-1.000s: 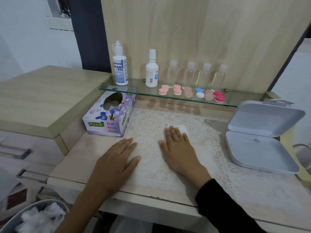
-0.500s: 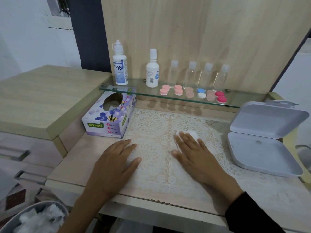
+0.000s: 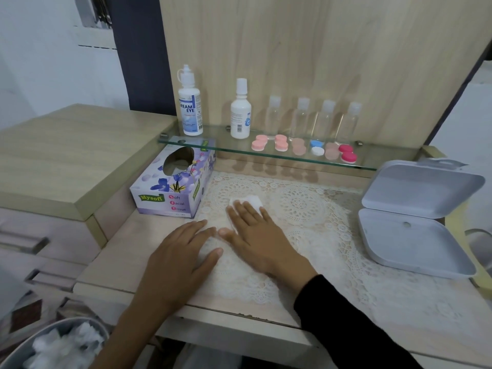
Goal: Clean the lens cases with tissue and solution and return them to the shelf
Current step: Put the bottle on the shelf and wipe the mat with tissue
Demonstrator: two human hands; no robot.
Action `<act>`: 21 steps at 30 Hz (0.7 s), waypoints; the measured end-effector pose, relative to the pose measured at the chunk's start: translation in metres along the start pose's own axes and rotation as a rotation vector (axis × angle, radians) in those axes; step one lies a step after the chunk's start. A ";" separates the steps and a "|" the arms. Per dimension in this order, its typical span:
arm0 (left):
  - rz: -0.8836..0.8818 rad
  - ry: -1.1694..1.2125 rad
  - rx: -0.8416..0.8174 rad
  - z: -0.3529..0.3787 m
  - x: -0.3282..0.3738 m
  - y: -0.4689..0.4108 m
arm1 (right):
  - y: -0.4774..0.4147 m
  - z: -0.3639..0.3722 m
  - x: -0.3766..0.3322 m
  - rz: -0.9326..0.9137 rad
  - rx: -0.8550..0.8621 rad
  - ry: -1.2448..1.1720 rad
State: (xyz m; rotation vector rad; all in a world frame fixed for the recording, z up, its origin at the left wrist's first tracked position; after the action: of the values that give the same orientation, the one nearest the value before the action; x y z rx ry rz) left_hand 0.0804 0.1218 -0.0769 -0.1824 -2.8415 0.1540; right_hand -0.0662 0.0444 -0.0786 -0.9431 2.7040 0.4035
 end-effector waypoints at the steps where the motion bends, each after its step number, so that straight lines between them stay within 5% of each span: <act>1: 0.003 -0.003 0.001 0.000 0.000 0.000 | 0.007 0.002 -0.002 -0.041 -0.014 0.008; 14: -0.006 0.003 0.016 -0.001 0.001 0.000 | -0.021 -0.017 0.038 0.217 0.024 -0.031; 21: 0.005 0.015 0.005 0.000 -0.001 -0.001 | -0.011 0.001 -0.003 0.049 0.032 0.019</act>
State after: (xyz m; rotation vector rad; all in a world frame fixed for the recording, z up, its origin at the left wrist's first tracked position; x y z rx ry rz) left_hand 0.0813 0.1208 -0.0767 -0.1883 -2.8263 0.1594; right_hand -0.0569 0.0385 -0.0798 -0.8776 2.7473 0.3613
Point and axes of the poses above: each hand's wrist, its own y-axis away from the middle knuckle, its own z-axis out of the palm, x = y × z, the point moved 4 cm from there along -y, towards the middle knuckle, and after that the axes turned 11 degrees about -x, right-handed, at the moved point
